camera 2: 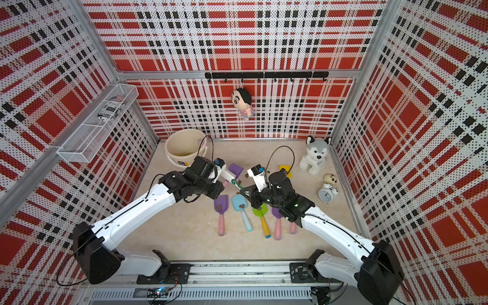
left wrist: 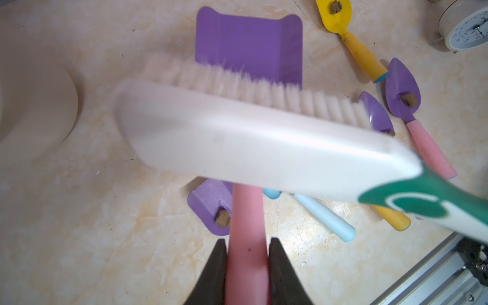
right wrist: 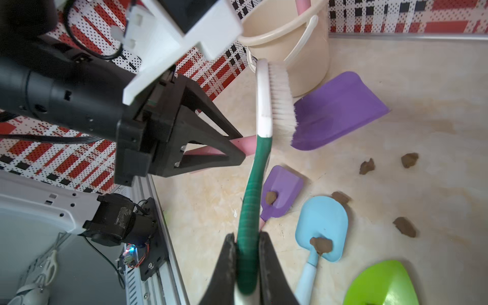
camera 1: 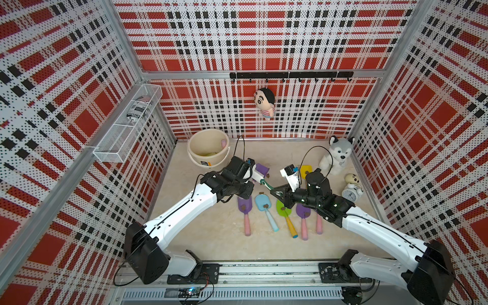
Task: Brush the soil off the hand trowel and place it into the bucket
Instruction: Brush off the soil from the hand trowel.
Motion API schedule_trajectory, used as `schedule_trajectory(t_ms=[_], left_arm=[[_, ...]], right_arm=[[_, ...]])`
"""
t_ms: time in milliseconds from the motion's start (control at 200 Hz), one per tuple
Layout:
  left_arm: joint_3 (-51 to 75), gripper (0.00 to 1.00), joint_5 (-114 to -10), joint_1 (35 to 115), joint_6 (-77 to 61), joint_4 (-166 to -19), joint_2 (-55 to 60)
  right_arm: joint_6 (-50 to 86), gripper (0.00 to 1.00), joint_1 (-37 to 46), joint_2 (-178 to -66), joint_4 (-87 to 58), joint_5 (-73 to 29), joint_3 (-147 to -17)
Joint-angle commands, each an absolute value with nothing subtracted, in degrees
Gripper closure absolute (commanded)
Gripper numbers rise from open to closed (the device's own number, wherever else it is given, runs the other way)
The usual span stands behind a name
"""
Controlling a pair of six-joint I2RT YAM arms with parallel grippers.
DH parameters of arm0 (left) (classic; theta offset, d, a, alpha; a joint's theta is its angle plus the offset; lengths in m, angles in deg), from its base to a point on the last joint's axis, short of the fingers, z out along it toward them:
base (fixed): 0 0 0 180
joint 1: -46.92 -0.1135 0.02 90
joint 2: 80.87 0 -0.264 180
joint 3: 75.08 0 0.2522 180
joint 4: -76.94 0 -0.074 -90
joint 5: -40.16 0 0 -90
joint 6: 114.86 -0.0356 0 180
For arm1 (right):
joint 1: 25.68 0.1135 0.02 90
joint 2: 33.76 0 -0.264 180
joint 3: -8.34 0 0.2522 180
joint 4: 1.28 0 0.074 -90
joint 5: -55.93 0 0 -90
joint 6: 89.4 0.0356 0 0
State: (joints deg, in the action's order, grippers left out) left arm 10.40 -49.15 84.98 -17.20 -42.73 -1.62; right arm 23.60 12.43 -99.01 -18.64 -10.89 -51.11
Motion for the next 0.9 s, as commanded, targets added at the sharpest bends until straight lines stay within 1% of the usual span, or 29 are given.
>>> schedule_trajectory(t_ms=[0, 95, 271, 426, 611, 742, 842, 897], left_arm=[[11.07, 1.00, -47.65, 85.32, -16.35, -44.91, -2.33], [10.51, 1.00, -47.47, 85.29, -16.07, -44.91, -2.77], [10.33, 1.00, -46.96, 85.24, -15.95, -45.08, -3.33], [9.93, 1.00, -46.33, 85.15, -15.90, -45.00, -3.61], [8.77, 1.00, -44.18, 84.48, -14.28, -46.05, -5.08], [7.51, 1.00, -40.16, 82.16, -9.05, -52.77, -8.90], [7.21, 1.00, -41.54, 77.69, -4.04, -60.44, -12.41], [6.16, 1.00, -43.05, 74.75, 1.55, -65.94, -14.43]], right_arm=[[28.84, 1.00, 9.01, -99.14, -15.94, -9.50, -49.52], [30.45, 1.00, 6.92, -98.72, -13.25, -7.86, -47.42], [30.85, 1.00, 5.53, -99.84, -13.15, -5.85, -46.51], [34.66, 1.00, 0.58, -98.61, -12.57, -7.44, -44.94], [35.32, 1.00, -4.18, -93.33, -12.11, -10.78, -43.72], [35.70, 1.00, -4.49, -90.23, -11.41, -14.51, -42.24], [37.67, 1.00, -4.42, -89.42, -9.62, -14.51, -40.50], [38.78, 1.00, -4.50, -89.37, -8.34, -13.96, -39.44]])
